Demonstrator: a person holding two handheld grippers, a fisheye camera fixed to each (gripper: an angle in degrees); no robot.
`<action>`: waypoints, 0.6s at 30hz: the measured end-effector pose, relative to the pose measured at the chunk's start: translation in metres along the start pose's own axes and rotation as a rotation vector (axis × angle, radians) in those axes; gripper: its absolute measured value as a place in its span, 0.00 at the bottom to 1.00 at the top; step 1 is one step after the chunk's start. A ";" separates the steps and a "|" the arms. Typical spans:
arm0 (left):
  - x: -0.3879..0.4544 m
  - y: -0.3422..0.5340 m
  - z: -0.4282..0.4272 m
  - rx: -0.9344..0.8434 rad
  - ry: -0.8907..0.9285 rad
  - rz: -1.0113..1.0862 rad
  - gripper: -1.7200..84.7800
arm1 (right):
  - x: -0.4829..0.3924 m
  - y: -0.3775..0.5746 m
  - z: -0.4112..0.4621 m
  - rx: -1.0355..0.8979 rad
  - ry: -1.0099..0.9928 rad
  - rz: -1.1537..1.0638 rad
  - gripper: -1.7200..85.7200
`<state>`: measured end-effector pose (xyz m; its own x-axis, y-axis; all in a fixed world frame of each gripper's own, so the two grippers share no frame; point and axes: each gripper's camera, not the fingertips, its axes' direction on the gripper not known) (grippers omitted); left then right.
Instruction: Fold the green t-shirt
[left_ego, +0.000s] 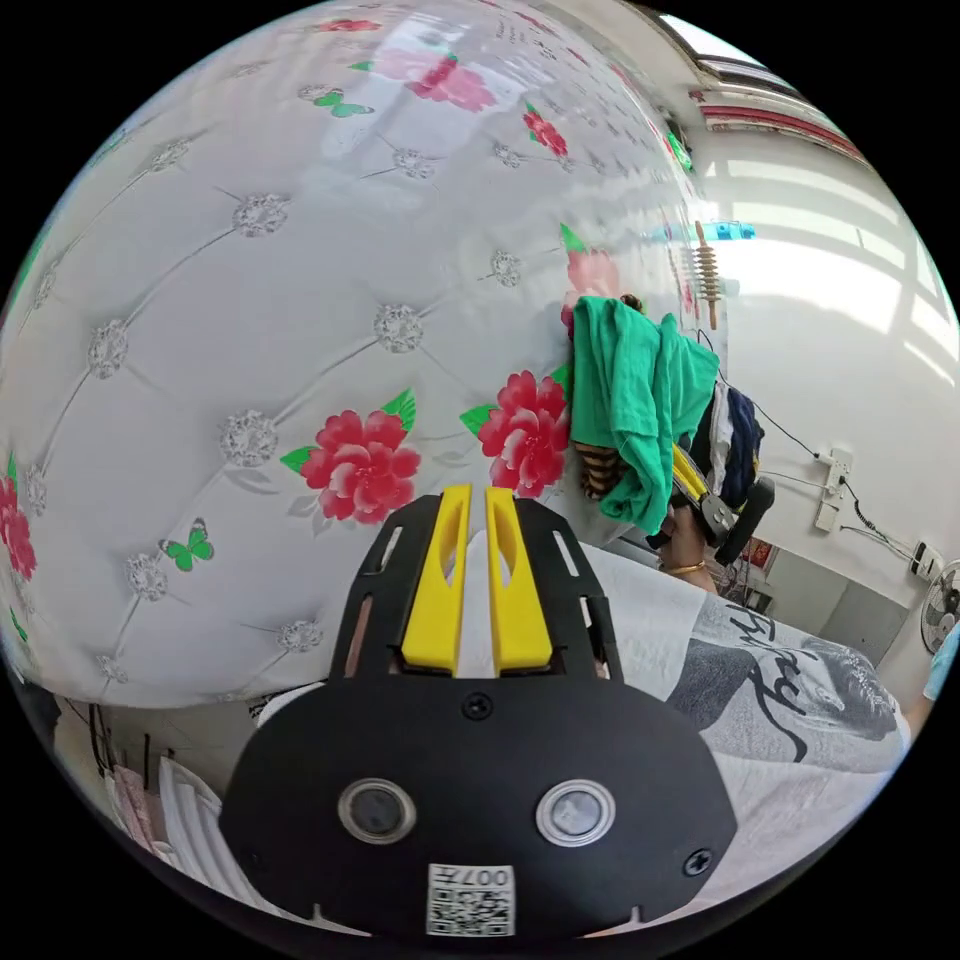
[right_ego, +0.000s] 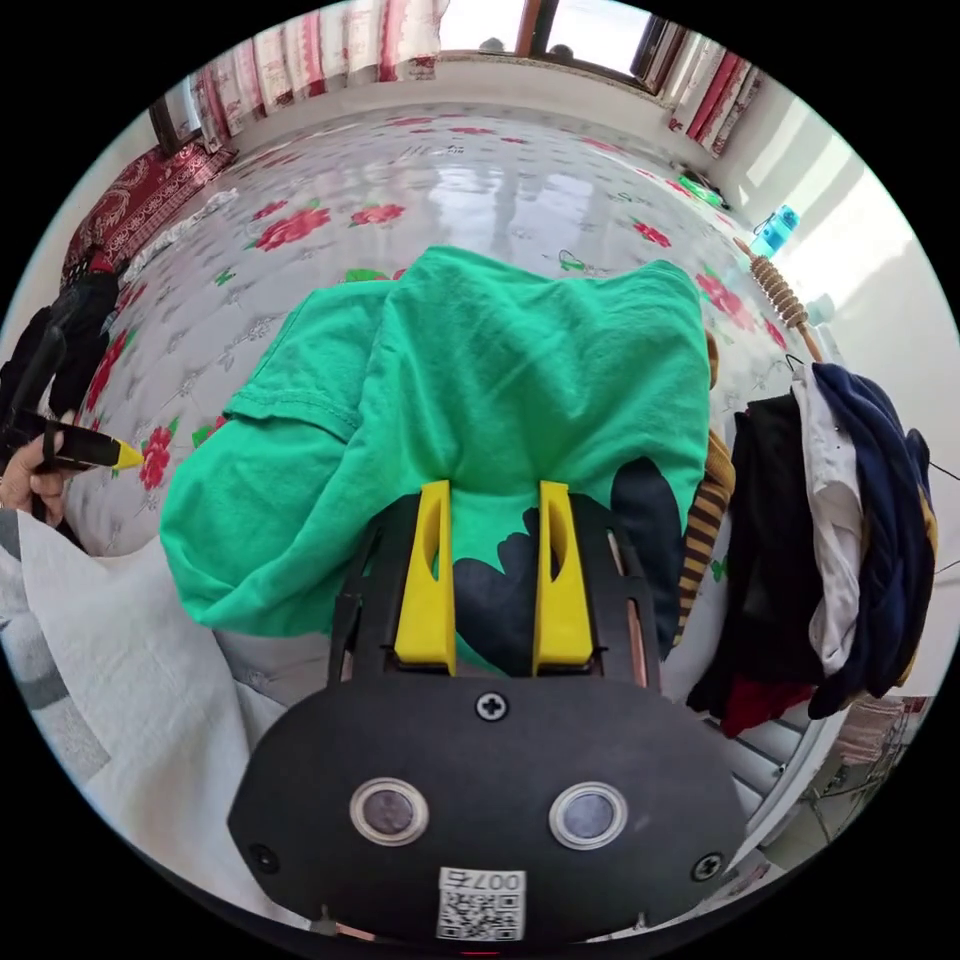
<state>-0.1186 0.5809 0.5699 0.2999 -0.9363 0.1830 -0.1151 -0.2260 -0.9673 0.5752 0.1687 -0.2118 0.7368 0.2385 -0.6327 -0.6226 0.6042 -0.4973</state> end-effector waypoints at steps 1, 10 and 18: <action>0.001 -0.007 0.001 0.009 -0.005 -0.014 0.03 | 0.003 -0.011 0.002 0.020 0.000 0.026 0.15; 0.051 -0.050 -0.005 0.110 -0.025 0.038 0.01 | 0.069 -0.168 0.037 0.082 0.034 0.148 0.15; 0.049 -0.046 -0.006 0.151 -0.124 -0.023 0.01 | 0.152 -0.279 0.061 -0.020 0.111 0.225 0.14</action>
<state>-0.1040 0.5436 0.6246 0.4159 -0.8891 0.1912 0.0340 -0.1950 -0.9802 0.8767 0.0832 -0.1329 0.5465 0.2795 -0.7895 -0.7735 0.5298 -0.3478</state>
